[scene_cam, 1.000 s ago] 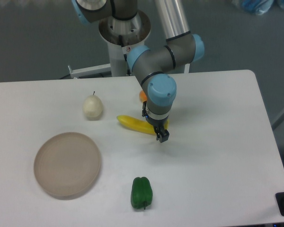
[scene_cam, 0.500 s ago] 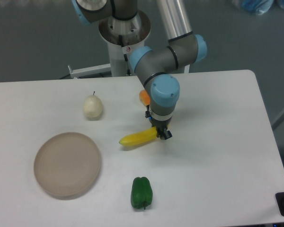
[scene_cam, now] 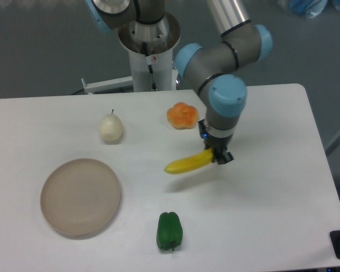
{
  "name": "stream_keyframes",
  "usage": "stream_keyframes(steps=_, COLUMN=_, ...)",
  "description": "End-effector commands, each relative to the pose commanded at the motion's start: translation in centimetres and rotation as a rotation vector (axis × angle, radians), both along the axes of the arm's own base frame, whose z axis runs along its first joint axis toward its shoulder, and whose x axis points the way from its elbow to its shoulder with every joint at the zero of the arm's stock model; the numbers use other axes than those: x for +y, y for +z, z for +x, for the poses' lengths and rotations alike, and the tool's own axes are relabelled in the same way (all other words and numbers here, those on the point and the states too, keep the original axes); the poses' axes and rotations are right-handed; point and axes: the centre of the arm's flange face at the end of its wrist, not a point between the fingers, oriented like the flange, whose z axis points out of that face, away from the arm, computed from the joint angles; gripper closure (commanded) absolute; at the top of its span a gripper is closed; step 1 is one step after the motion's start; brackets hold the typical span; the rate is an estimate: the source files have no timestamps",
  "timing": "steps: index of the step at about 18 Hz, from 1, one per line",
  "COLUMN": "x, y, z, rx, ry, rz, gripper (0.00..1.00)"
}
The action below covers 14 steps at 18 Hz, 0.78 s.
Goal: Pick up the banana from the table
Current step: 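Lift the held banana and carry it away from the fruit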
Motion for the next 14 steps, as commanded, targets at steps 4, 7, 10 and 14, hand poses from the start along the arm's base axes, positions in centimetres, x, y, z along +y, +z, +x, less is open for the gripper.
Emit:
stream_keyframes(steps=4, x=1.8, y=0.8, z=-3.8, rx=-0.019, ry=0.063, rz=-0.011, gripper=0.79)
stream_keyframes(steps=7, x=3.4, y=1.0, z=-5.9, rx=-0.017, ry=0.122, rz=0.022, gripper=0.87)
stream_keyframes(steps=10, x=4.6, y=0.8, z=-7.2, rx=-0.017, ry=0.157, rz=0.041, gripper=0.87)
stream_keyframes(steps=14, x=6.0, y=1.4, z=-8.0, rx=-0.027, ry=0.167, rz=0.067, gripper=0.90)
